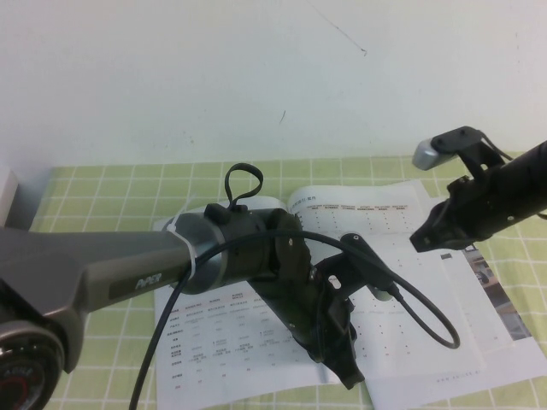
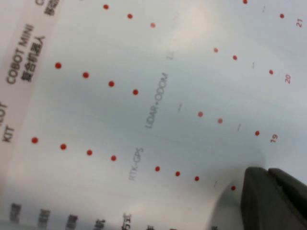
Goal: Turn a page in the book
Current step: Open the closed book
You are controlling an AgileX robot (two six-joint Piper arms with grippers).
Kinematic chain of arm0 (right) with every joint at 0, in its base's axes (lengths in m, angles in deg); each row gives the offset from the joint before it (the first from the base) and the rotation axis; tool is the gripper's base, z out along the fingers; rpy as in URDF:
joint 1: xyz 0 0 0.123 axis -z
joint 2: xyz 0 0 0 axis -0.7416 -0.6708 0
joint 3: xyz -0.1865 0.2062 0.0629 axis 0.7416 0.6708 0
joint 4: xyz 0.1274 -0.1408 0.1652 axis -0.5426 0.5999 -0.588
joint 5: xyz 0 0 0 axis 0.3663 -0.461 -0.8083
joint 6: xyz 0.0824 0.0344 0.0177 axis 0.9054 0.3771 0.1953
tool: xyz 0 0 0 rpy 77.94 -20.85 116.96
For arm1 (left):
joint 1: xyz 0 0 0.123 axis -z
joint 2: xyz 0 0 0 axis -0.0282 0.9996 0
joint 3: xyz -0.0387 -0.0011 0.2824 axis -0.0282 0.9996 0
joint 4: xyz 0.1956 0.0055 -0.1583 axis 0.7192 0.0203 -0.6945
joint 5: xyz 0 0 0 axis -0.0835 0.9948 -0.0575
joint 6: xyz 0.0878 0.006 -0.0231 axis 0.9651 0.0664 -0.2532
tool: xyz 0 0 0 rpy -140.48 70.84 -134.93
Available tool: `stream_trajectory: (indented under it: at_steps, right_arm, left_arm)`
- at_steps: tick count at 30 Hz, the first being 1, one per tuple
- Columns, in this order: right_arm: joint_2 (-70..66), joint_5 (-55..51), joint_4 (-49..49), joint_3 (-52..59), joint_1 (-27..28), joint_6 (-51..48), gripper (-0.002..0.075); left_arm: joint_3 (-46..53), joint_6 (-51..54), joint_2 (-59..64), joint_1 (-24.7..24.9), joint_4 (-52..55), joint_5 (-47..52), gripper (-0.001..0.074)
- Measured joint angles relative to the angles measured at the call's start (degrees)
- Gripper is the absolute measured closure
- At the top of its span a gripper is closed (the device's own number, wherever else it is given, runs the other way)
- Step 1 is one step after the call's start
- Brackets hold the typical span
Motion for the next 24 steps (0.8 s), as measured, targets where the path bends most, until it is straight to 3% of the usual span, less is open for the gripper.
stream_trajectory:
  at_steps: [4,15,24]
  right_arm:
    - [0.14,-0.38,9.17,0.00,1.15,6.29,0.0722]
    - [-2.86,-0.03,22.37,0.10,1.13,18.39,0.0728]
    - [-4.23,-0.40,26.06,0.10,1.13,22.23,0.0728]
  left_arm:
    - [0.00,-0.11,0.00,0.00,0.00,0.00,0.0738]
    - [0.00,-0.43,0.00,0.00,0.11,0.00,0.0738]
    - [-0.10,-1.51,0.00,0.00,1.21,0.00,0.0738]
